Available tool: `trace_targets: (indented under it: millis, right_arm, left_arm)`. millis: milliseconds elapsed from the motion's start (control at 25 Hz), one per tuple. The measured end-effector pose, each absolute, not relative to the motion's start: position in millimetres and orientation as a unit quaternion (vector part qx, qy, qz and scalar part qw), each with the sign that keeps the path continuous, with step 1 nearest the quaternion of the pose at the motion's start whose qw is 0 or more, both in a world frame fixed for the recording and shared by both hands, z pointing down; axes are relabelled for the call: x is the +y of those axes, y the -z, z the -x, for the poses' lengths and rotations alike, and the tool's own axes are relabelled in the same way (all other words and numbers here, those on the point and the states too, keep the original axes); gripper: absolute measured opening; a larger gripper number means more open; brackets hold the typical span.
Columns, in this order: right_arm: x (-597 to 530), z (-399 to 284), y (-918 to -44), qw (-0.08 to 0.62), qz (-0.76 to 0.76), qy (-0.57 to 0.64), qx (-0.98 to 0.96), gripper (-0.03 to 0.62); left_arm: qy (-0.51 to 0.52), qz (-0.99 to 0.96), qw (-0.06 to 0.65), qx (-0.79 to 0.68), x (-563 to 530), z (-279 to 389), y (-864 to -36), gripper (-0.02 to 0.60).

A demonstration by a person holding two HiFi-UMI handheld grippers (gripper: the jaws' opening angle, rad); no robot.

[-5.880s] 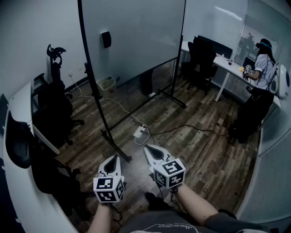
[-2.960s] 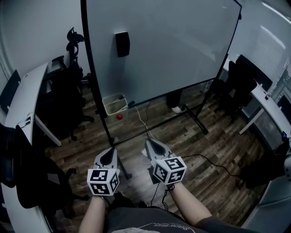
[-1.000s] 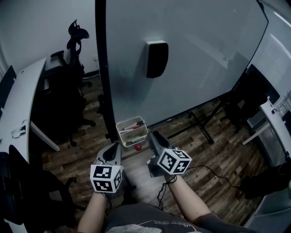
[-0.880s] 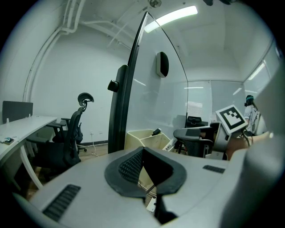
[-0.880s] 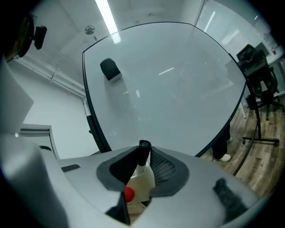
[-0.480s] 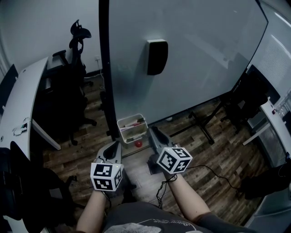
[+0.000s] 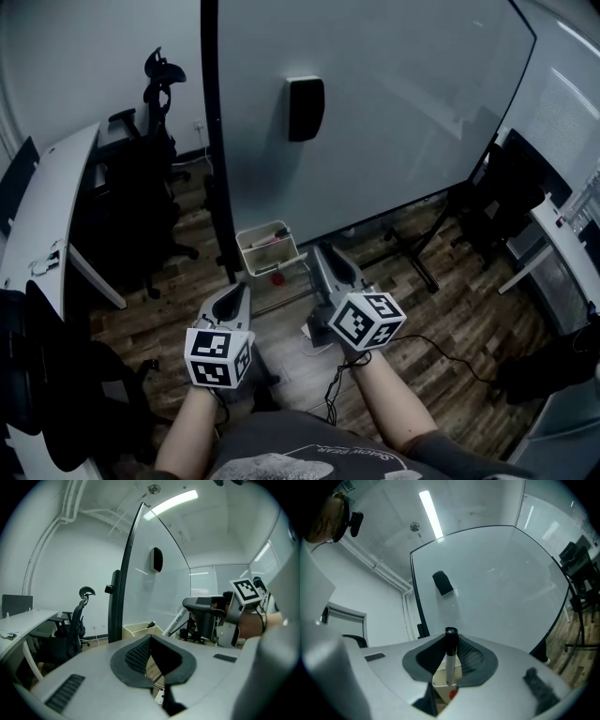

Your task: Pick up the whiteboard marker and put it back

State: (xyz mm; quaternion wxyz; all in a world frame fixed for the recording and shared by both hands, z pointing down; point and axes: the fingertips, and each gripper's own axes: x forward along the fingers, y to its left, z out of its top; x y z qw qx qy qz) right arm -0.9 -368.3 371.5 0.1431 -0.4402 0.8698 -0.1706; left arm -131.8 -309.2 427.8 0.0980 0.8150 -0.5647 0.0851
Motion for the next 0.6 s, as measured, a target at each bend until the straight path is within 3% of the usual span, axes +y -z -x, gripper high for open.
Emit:
trace_targets:
  millis: [600]
  right_arm:
    - [-253,-19,-392,0.092,0.402,0.163,0.896,0.081]
  left_arm:
    - [-0.078,-0.809,0.095,-0.575,-215,94,-422,0.014]
